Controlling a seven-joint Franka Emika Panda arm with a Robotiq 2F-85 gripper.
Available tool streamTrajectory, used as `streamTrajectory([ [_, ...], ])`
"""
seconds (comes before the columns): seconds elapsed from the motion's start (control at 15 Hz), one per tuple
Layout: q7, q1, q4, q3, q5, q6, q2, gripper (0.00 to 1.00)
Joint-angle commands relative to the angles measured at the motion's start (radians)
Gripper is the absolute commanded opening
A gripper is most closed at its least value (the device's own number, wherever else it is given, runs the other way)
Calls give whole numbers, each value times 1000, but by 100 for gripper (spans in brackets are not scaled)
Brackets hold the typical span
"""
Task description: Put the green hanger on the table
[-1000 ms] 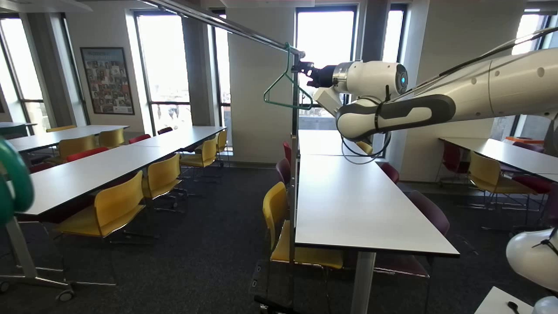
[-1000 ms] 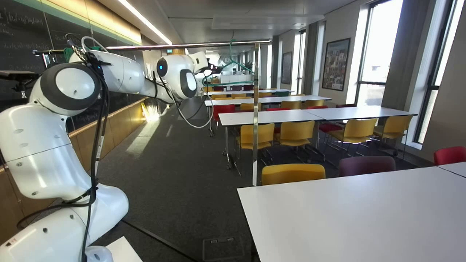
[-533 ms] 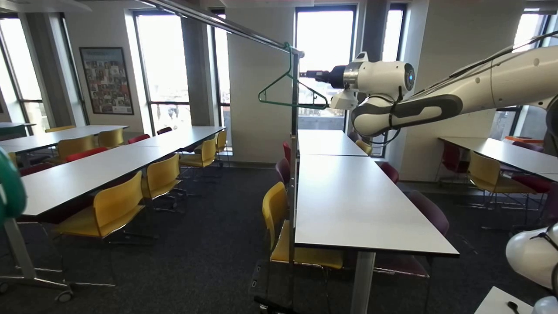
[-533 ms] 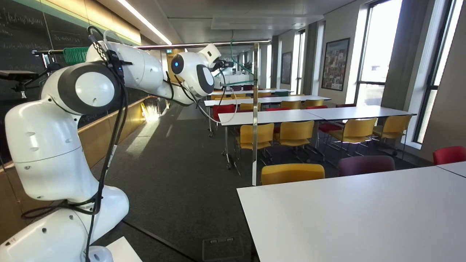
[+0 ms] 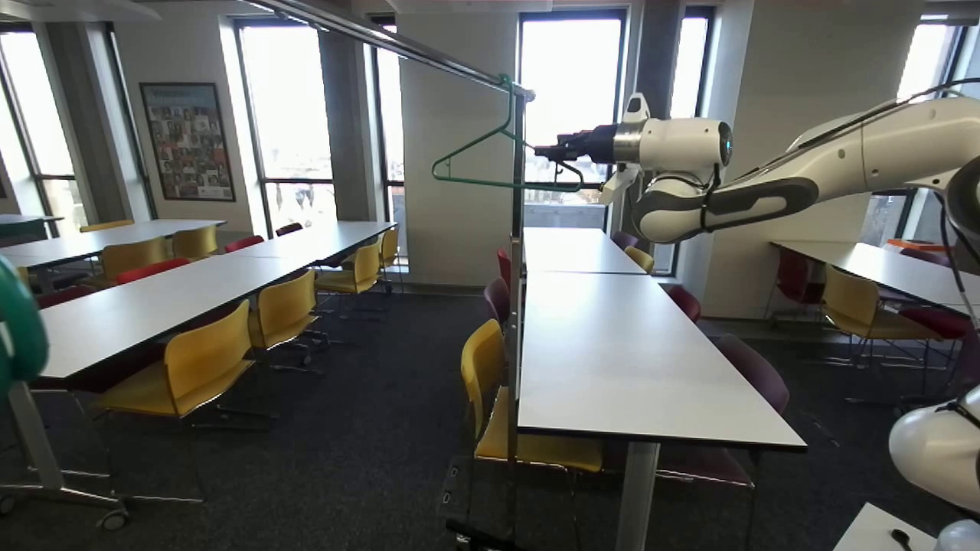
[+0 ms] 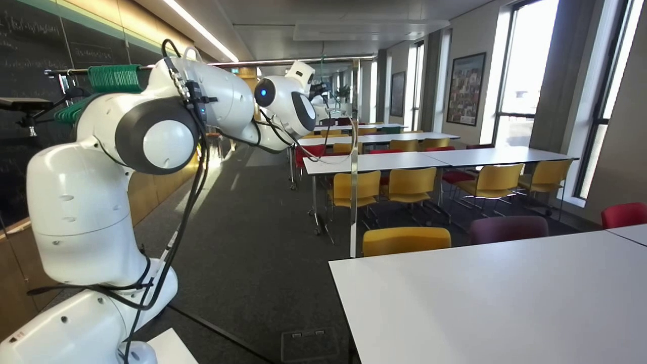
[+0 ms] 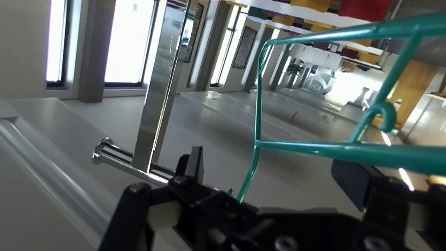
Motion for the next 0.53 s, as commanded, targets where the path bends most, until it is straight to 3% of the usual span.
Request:
streamTrajectory([
  [0.0,-169,20,84,51,-127,0,161,100],
  [0.13,-45,-19,48,92,-22,0,149,100],
  [0.47,86,-81,0,217,46,0,210,100],
])
